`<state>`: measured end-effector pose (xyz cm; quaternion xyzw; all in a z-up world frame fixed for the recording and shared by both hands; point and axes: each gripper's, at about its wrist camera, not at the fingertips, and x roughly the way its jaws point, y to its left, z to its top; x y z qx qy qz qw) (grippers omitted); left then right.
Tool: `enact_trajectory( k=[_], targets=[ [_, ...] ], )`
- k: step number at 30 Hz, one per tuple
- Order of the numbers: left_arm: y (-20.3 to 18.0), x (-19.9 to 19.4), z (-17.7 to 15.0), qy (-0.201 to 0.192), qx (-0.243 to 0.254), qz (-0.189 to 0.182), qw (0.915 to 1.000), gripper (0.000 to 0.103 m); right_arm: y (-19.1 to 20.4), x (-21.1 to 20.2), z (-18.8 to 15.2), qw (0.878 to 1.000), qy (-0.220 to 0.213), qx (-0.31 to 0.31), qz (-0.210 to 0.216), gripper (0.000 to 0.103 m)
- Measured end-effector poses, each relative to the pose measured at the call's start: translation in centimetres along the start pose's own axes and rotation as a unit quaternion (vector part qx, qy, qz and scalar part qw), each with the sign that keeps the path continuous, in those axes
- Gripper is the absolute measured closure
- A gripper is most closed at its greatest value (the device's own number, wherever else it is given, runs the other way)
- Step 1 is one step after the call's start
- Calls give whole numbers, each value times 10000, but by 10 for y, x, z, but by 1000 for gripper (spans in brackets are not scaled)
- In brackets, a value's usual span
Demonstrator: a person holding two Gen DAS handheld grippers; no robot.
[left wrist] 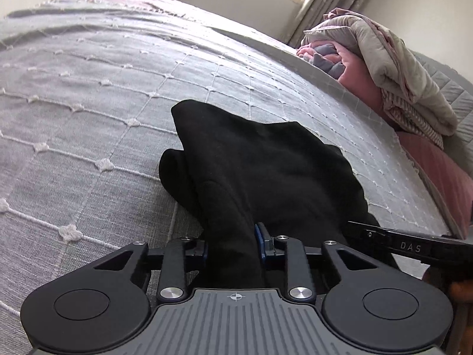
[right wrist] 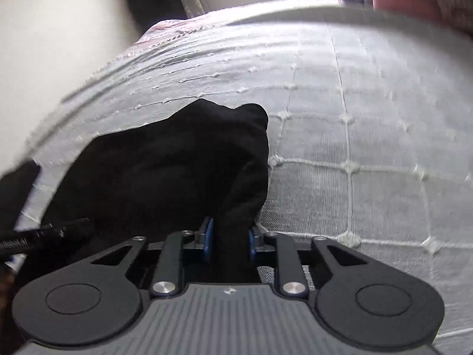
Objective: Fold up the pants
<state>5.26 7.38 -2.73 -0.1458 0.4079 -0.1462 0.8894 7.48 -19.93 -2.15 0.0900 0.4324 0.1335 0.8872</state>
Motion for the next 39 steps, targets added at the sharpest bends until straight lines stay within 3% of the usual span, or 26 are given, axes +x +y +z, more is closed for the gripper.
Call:
enact_trajectory(
  k=[6, 13, 23, 28, 30, 33, 35, 39],
  targets=[
    [-4, -2, 2, -25, 53, 29, 10000, 81, 15, -8, -4, 9987, -215, -352, -308, 53],
    [-19, -5, 11, -164, 422, 45, 9990, 84, 28, -18, 4, 9942, -531, -773, -521, 54],
    [-62, 49, 71, -388, 884, -111, 9953, 84, 0, -22, 52, 9820, -1201, -1078, -981, 54],
    [-80, 87, 95, -463, 1144, -232, 9921, 82, -40, -9, 80, 9828, -1394, -533, -1090, 54],
    [-80, 106, 98, -311, 1207, -212, 9920, 81, -55, 0, 86, 9842, -1387, -305, -1062, 54],
    [-73, 129, 96, -75, 1099, -60, 9939, 73, -82, 30, 88, 9908, -909, 343, -945, 52],
    [-65, 128, 97, -50, 1001, -227, 9947, 71, -99, 55, 84, 9919, -550, 699, -904, 45],
    [-55, 126, 96, 10, 847, -290, 9960, 63, -111, 56, 88, 9911, -528, 972, -734, 34]
  ],
)
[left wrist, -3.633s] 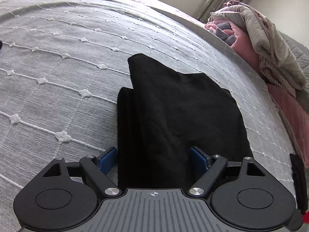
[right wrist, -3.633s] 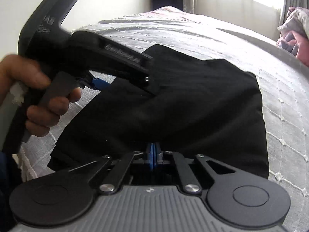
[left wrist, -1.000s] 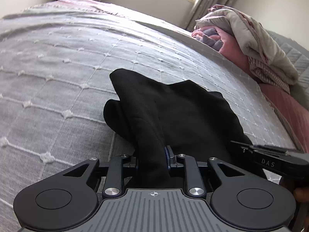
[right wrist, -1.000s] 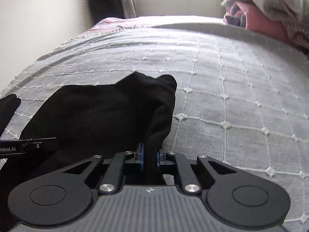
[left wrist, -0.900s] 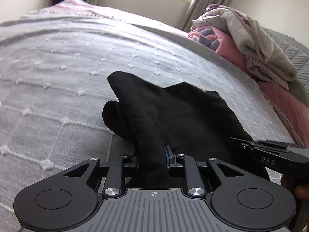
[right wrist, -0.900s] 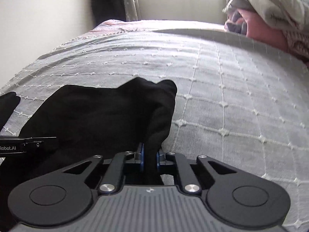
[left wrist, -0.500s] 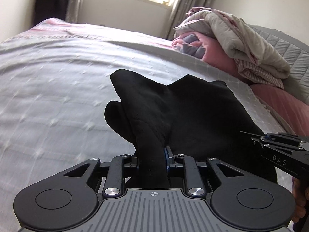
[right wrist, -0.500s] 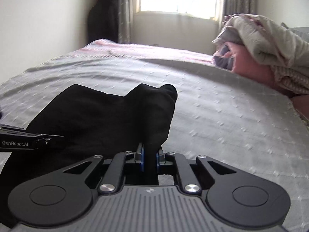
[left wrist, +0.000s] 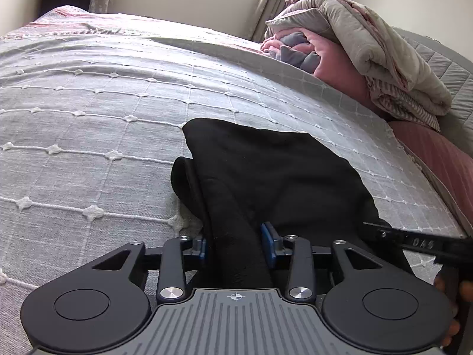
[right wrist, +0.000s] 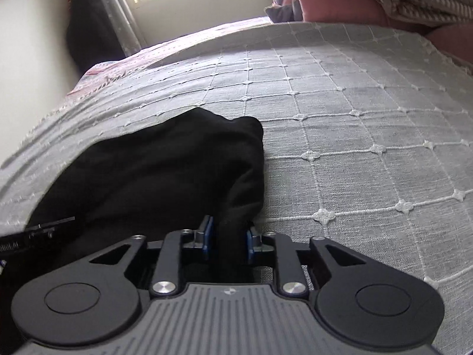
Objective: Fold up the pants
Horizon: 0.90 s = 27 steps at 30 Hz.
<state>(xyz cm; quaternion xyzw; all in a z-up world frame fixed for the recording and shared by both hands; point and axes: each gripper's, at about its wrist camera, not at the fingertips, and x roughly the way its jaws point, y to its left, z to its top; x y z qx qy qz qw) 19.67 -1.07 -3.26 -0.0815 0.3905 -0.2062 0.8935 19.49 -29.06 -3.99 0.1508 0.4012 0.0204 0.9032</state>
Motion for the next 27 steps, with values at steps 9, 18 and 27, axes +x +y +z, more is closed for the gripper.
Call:
enact_trajectory(
  k=[9, 18, 27],
  targets=[
    [-19, -54, 6, -508, 249, 542, 9969, 61, 2, -26, -1, 9985, -97, -351, -399, 18],
    [-77, -100, -35, -585, 1423, 188, 9879, 71, 33, -64, -15, 9960, -61, -888, -123, 20],
    [-68, -81, -60, 78, 1227, 968, 9877, 73, 55, -70, -67, 9814, 639, -1794, -253, 19]
  ],
)
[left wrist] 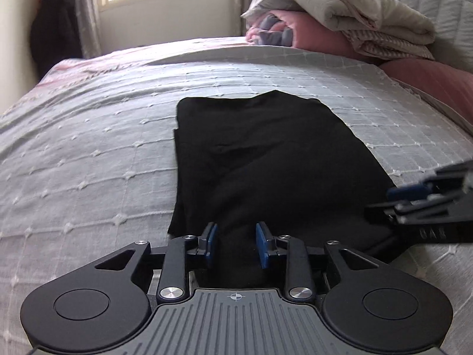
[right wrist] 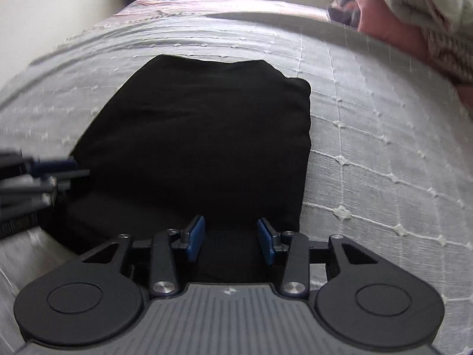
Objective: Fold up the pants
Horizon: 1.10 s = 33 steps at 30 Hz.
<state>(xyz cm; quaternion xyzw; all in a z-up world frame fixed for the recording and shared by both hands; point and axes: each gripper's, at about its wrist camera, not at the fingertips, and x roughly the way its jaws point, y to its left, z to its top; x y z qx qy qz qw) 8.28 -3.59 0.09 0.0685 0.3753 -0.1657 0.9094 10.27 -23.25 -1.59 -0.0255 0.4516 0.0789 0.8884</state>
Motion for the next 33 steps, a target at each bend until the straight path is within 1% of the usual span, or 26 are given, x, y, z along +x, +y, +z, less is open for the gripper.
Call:
enact_trajectory(
  k=[2, 4, 6, 7, 9, 11, 13, 15, 17, 18, 19, 23, 25, 26, 28, 33],
  targets=[
    [3, -5, 0, -2, -232, 28, 9997, 73, 1, -11, -4, 9999, 21, 107, -3, 19],
    [3, -14, 0, -3, -421, 108, 9991, 73, 0, -24, -7, 9993, 34, 336, 160, 20],
    [0, -26, 0, -103, -457, 341, 9983, 74, 4, -37, -12, 9989, -27, 420, 216, 20],
    [-4, -33, -2, -174, -462, 451, 9978, 74, 9, -46, -14, 9988, -103, 437, 172, 20],
    [-11, -50, -5, -313, -512, 443, 9972, 74, 14, -62, -20, 9981, -284, 524, 137, 19],
    [-16, -67, -12, -425, -654, 347, 9964, 68, 19, -78, -27, 9975, -407, 571, 104, 19],
    [-21, -80, -22, -462, -716, 392, 9956, 43, 23, -97, -38, 9965, -635, 531, -133, 18],
    [-27, -92, -33, -544, -678, 511, 9949, 42, 23, -113, -52, 9947, -835, 557, -205, 13],
    [-33, -101, -42, -558, -572, 497, 9956, 34, 22, -122, -67, 9935, -920, 640, -199, 13],
    [-34, -106, -45, -554, -577, 453, 9958, 21, 23, -125, -74, 9933, -930, 647, -212, 13],
    [-35, -110, -49, -585, -628, 405, 9955, 12, 23, -126, -77, 9933, -935, 639, -222, 13],
    [-35, -121, -58, -660, -816, 287, 9941, 8, 26, -128, -90, 9931, -985, 583, -254, 6],
    [-37, -122, -60, -729, -776, 419, 9934, 4, 28, -128, -93, 9926, -993, 661, -211, 6],
    [-37, -122, -61, -763, -742, 502, 9931, 4, 30, -129, -94, 9922, -1013, 704, -179, 5],
    [-37, -120, -62, -787, -690, 630, 9925, 3, 33, -131, -97, 9913, -1072, 755, -132, 4],
    [-32, -111, -63, -719, -636, 745, 9926, 3, 42, -130, -102, 9905, -1126, 784, -70, 4]
  ],
)
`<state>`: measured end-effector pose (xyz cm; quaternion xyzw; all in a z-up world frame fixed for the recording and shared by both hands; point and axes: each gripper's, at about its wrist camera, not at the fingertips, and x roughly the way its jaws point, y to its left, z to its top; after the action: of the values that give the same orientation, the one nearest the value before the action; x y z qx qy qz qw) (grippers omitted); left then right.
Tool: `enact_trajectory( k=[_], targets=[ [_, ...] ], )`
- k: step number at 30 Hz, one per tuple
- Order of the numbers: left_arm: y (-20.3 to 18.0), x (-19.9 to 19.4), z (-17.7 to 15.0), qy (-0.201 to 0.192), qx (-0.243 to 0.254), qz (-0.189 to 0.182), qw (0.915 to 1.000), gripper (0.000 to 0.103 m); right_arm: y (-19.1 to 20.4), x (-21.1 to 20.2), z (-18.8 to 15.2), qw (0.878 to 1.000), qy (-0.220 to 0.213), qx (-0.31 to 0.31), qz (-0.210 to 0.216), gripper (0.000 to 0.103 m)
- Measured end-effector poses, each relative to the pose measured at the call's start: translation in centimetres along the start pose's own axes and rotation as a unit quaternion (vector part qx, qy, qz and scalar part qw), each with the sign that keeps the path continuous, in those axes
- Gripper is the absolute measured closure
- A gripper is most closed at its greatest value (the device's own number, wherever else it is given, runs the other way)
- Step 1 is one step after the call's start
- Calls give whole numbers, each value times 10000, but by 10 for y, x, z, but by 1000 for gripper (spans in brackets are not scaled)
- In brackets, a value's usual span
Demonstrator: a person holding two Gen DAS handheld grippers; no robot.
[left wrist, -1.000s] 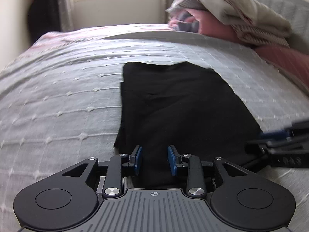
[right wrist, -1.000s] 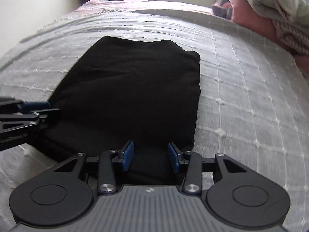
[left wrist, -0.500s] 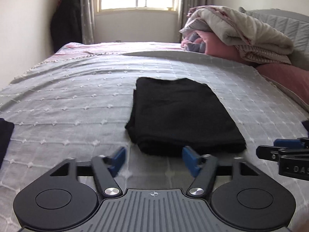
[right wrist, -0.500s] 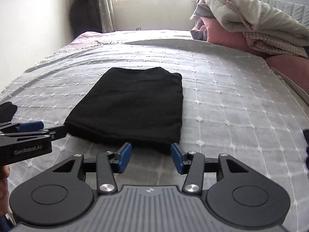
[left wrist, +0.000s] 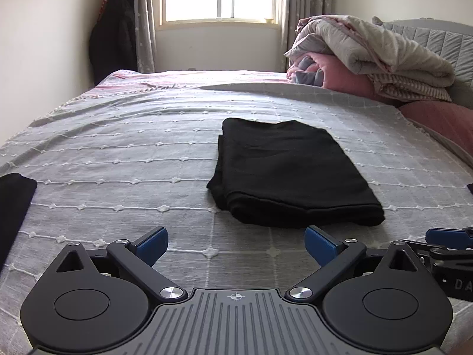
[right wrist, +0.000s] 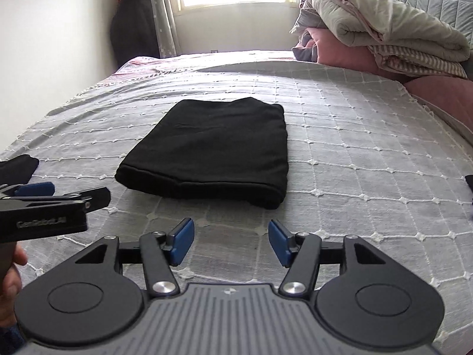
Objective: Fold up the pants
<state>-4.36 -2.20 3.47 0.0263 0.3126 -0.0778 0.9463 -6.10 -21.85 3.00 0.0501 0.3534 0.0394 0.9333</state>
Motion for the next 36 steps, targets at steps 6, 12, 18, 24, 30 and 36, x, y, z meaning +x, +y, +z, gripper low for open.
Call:
enact_trajectory(
  k=[6, 12, 18, 24, 30, 36],
  targets=[
    [6, 10, 1, 102, -111, 10, 9999, 2, 10, 7, -1, 9998, -91, -154, -90, 1],
    [8, 24, 2, 208, -46, 20, 9998, 2, 21, 26, -1, 9993, -32, -293, -230, 0],
    [19, 39, 3, 311, -57, 188, 9993, 2, 27, 49, 3, 9984, -81, -352, -440, 0],
    [23, 39, 3, 318, -59, 224, 9992, 0, 27, 57, 6, 9959, -113, -398, -799, 0],
    [21, 41, 2, 492, -108, 57, 9987, 0, 29, 51, 6, 9957, -177, -468, -782, 0],
    [22, 40, 1, 442, -214, 96, 9987, 0, 26, 50, 7, 9959, -205, -358, -807, 0]
  ],
)
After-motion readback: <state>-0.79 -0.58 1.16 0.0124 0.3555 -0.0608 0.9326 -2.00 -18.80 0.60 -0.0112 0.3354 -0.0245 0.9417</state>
